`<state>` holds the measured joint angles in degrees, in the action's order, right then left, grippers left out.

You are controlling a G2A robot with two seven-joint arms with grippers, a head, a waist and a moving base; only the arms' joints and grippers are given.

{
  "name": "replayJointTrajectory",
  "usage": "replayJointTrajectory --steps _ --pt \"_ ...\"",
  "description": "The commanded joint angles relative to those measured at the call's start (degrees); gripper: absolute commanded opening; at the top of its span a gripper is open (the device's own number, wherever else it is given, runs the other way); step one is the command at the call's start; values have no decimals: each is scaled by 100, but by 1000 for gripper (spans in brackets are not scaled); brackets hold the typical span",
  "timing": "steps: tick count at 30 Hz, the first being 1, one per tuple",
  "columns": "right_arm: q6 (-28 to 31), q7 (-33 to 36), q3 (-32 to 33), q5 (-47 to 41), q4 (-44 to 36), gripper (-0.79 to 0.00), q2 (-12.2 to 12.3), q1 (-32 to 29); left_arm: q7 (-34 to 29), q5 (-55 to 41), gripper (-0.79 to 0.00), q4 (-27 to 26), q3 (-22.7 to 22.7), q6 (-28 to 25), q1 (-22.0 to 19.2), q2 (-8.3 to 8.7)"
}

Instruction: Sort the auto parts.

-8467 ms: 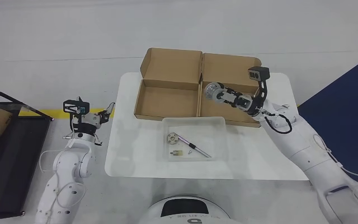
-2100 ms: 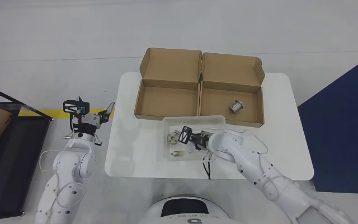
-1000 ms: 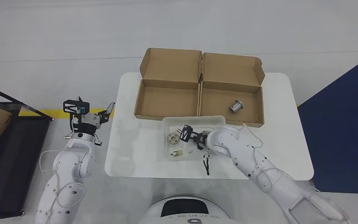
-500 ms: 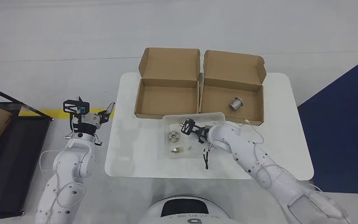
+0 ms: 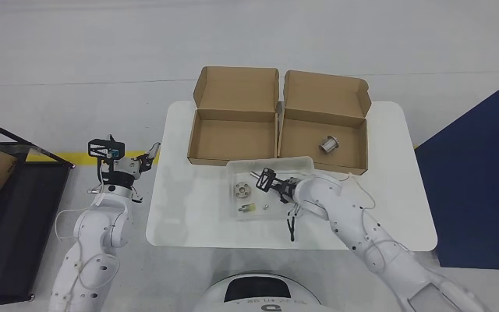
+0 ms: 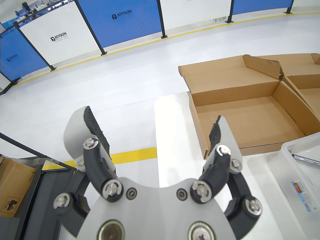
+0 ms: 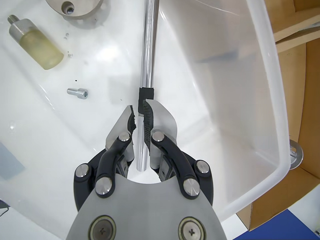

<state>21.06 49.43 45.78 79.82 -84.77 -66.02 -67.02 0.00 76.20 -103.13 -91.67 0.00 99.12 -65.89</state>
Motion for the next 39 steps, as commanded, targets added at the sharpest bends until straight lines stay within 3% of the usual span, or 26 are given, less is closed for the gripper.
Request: replayJointTrajectory --steps 1,7,15,19,27,32,39 --pt "-50 66 -79 0 94 -662 -45 88 0 0 0 0 0 0 0 0" --pt "-130 243 -258 -90 384 -613 -175 336 0 0 0 0 0 0 0 0" --pt "-212 402 -454 -132 745 -677 -327 594 0 0 0 0 0 0 0 0" --pt "-293 493 -606 -97 953 -785 -423 716 0 0 0 0 0 0 0 0" --pt "-319 573 -843 12 1199 -785 -581 885 0 0 0 0 0 0 0 0" --pt "-83 366 -628 178 654 -785 -459 627 0 0 0 0 0 0 0 0" --pt "225 52 231 201 -163 -785 -127 -36 0 0 0 0 0 0 0 0"
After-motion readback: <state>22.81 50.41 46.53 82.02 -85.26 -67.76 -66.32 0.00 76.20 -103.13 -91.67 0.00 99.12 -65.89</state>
